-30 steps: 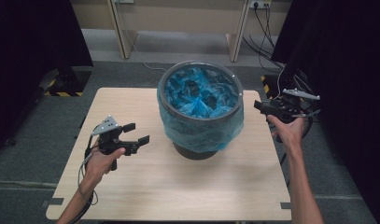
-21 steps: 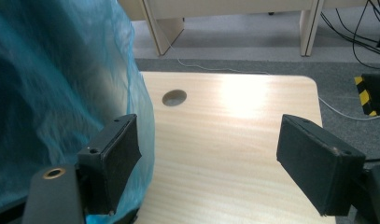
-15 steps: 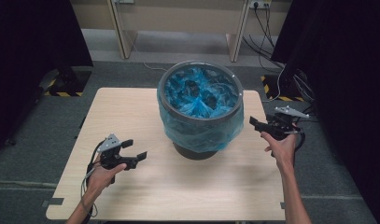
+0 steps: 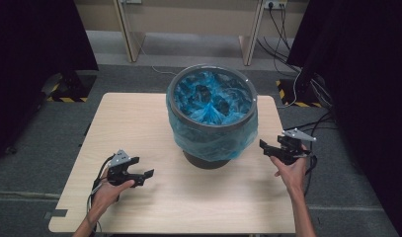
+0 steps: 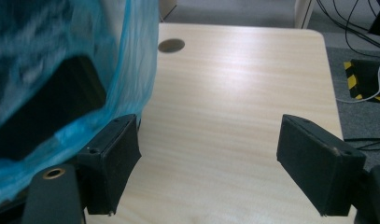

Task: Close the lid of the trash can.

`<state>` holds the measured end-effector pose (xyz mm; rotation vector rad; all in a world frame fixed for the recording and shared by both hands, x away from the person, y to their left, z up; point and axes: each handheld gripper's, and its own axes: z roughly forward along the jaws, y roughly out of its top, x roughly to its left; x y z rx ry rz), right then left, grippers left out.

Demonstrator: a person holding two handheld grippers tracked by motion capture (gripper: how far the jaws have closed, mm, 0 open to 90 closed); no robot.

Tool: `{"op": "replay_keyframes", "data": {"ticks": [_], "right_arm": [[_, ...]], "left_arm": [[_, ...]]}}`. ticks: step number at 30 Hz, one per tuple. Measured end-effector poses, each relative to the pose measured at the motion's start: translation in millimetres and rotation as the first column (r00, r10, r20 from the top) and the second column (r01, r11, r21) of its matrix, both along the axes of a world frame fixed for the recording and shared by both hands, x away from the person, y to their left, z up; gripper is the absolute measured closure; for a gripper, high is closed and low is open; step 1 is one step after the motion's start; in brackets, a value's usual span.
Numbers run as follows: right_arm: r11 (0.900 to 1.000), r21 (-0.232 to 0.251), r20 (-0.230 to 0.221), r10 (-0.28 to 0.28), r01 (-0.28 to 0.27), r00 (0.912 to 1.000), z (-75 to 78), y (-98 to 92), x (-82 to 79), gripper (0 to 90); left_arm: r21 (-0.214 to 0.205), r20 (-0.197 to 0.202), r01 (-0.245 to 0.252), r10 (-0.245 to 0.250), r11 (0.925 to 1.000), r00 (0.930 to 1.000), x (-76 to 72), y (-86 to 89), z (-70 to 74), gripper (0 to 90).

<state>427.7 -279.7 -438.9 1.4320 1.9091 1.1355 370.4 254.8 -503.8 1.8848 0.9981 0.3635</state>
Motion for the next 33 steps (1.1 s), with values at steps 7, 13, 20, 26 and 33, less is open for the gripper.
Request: {"op": "replay_keyframes", "data": {"ticks": [7,13,20,26,33], "right_arm": [[0.9992,-0.038,-0.026,0.015,-0.016,0.9996,-21.3,12.2,-10.2,21.9],[0.9975,-0.059,-0.043,0.037,-0.040,0.9984,-34.1,22.5,-19.6,21.8],[0.9930,-0.081,-0.084,0.079,-0.086,0.9933,-51.5,30.9,-35.8,22.6],[0.9907,-0.099,-0.106,0.082,-0.093,0.9909,-60.4,28.7,-50.0,22.8],[0.9907,-0.102,-0.132,0.076,-0.090,0.9884,-68.7,24.0,-61.9,23.1]], "left_arm": [[0.098,-0.041,-0.010,0.014,0.9951,0.9991,-4.0,1.2,-9.9,14.9],[0.153,-0.054,-0.010,0.019,0.9882,0.9984,-6.2,0.9,-15.8,14.9],[0.200,-0.058,-0.001,0.013,0.9797,0.9982,-9.7,-1.0,-18.5,15.0],[0.219,-0.052,-0.022,0.035,0.9754,0.9980,-13.3,0.5,-18.8,14.7],[0.219,-0.057,-0.029,0.042,0.9754,0.9975,-13.2,0.6,-19.0,13.9]]}}
